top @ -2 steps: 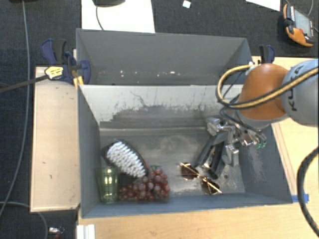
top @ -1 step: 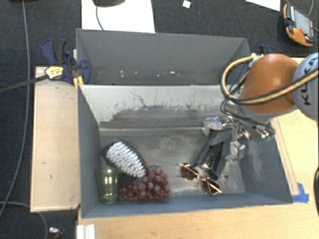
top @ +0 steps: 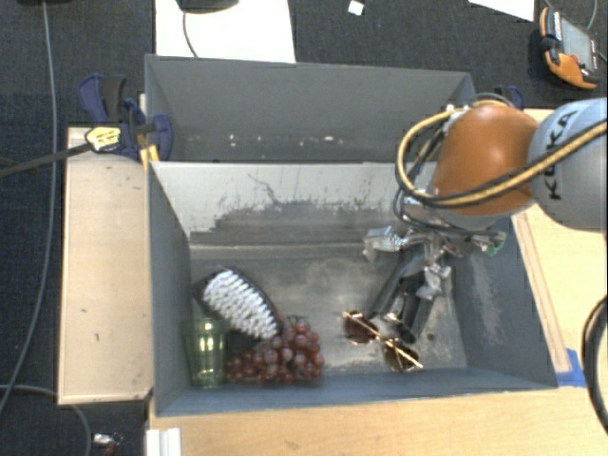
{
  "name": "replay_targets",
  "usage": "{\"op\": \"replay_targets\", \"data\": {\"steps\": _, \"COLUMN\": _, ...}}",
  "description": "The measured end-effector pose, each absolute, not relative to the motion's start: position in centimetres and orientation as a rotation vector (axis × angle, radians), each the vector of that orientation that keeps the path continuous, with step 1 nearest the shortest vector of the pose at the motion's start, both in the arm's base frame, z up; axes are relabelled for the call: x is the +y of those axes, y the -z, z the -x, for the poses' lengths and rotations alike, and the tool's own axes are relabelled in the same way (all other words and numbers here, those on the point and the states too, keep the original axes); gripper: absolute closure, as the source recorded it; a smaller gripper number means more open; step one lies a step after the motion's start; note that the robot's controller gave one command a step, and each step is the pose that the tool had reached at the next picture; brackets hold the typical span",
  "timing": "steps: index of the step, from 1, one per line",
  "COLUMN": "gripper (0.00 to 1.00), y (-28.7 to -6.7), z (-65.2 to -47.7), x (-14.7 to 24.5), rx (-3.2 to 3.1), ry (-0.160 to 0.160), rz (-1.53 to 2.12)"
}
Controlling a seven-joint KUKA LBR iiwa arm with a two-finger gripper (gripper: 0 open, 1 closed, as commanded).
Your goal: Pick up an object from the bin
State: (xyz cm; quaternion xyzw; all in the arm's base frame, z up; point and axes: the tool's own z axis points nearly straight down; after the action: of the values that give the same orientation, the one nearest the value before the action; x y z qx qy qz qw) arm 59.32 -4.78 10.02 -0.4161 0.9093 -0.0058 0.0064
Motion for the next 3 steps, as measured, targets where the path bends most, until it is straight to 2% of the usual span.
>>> {"op": "replay_targets", "data": {"steps": 1, "gripper": 0.00, "y": -7.18, "z": -58.15, "x": -7.60, "rx": 2.703, "ry": 0.005, "rz": 1.582}}
{"op": "replay_targets", "data": {"steps": 2, "gripper": 1.00, "y": -7.36, "z": -58.77, "x": -7.35, "rx": 2.518, "ry": 0.019, "rz": 1.862}}
{"op": "replay_targets", "data": {"steps": 3, "gripper": 1.00, "y": -7.36, "z": -58.77, "x": -7.35, "rx": 2.519, "ry": 0.019, "rz": 1.862}}
